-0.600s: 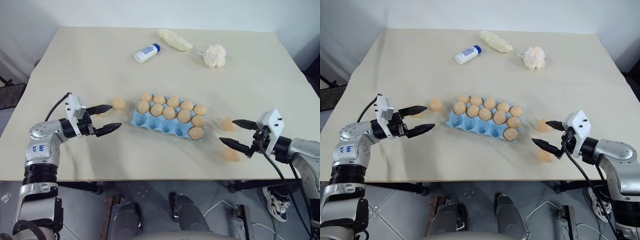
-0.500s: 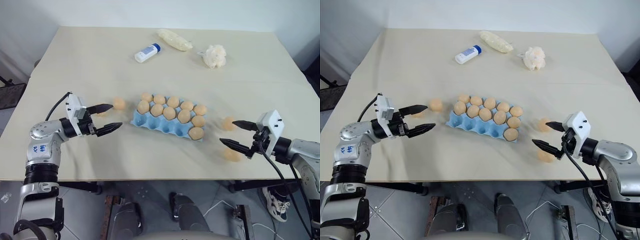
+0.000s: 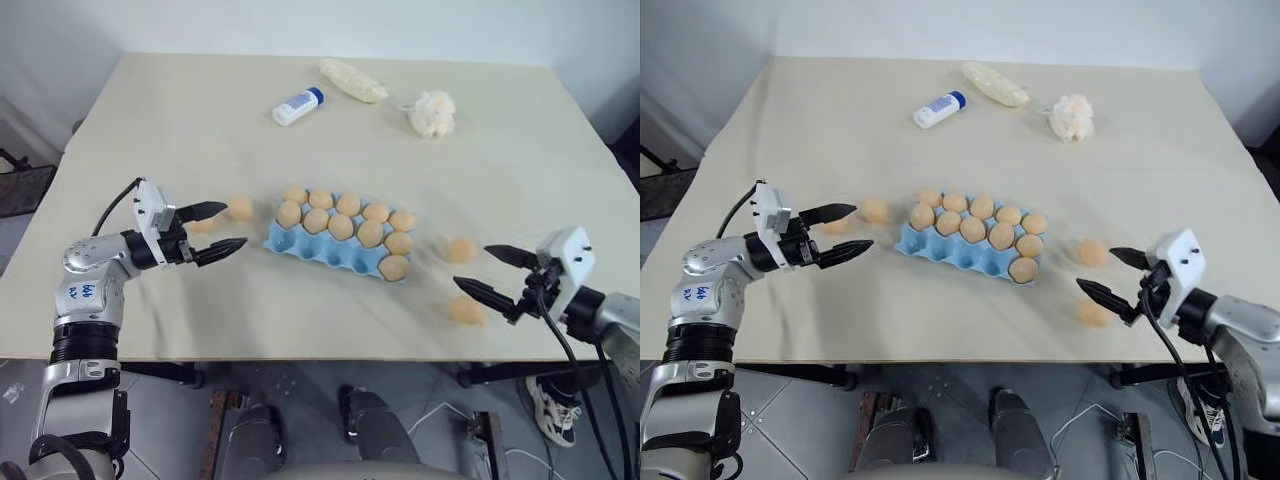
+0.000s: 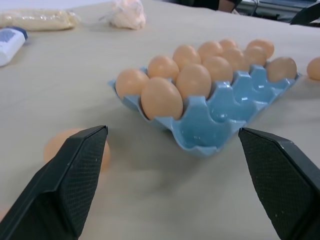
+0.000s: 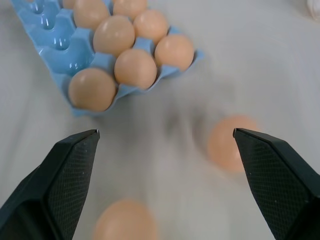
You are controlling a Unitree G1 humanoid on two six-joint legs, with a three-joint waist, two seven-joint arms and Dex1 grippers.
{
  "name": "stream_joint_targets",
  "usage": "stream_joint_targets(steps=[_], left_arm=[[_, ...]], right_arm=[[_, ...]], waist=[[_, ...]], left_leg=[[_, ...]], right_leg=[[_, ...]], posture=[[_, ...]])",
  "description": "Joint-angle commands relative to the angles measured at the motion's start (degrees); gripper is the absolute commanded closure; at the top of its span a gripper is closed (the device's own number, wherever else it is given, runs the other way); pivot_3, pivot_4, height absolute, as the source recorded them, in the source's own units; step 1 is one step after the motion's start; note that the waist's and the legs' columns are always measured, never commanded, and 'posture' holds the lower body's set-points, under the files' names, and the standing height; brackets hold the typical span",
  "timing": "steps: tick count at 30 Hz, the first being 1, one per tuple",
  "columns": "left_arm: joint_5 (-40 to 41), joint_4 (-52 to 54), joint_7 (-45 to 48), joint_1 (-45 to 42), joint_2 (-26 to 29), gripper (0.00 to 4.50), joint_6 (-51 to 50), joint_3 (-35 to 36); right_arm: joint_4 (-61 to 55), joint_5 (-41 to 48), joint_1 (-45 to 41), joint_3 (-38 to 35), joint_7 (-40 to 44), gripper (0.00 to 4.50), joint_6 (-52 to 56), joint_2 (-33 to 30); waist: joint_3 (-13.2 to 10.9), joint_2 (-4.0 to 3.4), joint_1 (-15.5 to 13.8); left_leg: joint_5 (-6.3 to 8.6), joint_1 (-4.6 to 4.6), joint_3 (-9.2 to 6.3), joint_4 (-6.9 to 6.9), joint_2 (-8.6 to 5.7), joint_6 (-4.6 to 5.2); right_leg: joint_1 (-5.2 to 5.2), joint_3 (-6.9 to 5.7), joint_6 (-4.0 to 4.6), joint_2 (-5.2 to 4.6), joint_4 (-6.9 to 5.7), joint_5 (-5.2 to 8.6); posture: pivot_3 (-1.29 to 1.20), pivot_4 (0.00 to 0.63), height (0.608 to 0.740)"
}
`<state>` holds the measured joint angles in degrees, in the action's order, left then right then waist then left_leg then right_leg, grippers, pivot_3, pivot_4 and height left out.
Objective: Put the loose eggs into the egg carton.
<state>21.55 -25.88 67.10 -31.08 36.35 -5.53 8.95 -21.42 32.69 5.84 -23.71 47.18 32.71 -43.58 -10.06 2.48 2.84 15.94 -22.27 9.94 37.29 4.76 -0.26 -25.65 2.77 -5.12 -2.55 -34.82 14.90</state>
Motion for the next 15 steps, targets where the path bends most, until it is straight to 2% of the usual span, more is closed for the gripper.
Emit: stream_joint_targets(steps=[1, 4, 5, 9, 15], left_arm=[[0.56, 0.35, 3.48, -0.41, 0.49, 0.03, 1.26, -0.58], [2.91, -0.52, 8.15, -0.71, -0.21, 0.03, 1.26, -0.45], [4.57, -1.09, 9.05, -1.04, -1.24, 0.03, 3.05, 1.16], [5.42, -3.55, 14.00, -1.91, -1.61, 0.03, 5.11, 1.40], [4.52, -6.61, 19.56, -2.80, -1.85, 0.03, 8.23, 0.90]], right_arm=[[-5.62, 3.05, 4.86, -6.03, -2.36, 0.00, 1.61, 1.73], [-7.30, 2.21, 12.20, -9.77, -4.10, 0.00, 0.72, 4.51], [-7.77, 2.28, 14.29, -10.71, -4.34, 0.00, 0.34, 5.47], [-11.92, 1.91, 20.58, -11.49, -5.81, 0.00, -3.35, 10.21], [-12.29, -1.70, 19.81, -6.92, -10.58, 0.00, -7.25, 14.97]], waist=[[0.00, 0.00, -0.09], [0.02, 0.03, -0.37], [0.02, 0.03, -0.49], [0.03, 0.03, -0.76], [0.06, 0.09, 0.16]], left_leg=[[0.00, 0.00, 0.00, 0.00, 0.00, -0.01], [0.02, 0.00, -0.01, 0.00, -0.01, 0.00], [0.02, 0.00, -0.04, 0.00, 0.00, -0.01], [0.03, 0.01, -0.02, 0.03, -0.01, 0.01], [0.10, 0.11, -0.01, 0.12, -0.02, -0.19]], right_leg=[[0.02, -0.01, 0.00, 0.00, 0.03, 0.00], [0.08, -0.04, 0.07, -0.01, 0.13, 0.04], [0.10, -0.07, 0.45, -0.01, 0.16, 0.25], [0.13, -0.05, 0.69, -0.01, 0.17, 0.38], [0.22, -0.02, 0.74, -0.02, 0.11, 0.36]], posture=[[0.00, 0.150, 0.740], [0.00, 0.150, 0.740], [0.00, 0.150, 0.740], [0.00, 0.150, 0.740], [0.00, 0.150, 0.740]])
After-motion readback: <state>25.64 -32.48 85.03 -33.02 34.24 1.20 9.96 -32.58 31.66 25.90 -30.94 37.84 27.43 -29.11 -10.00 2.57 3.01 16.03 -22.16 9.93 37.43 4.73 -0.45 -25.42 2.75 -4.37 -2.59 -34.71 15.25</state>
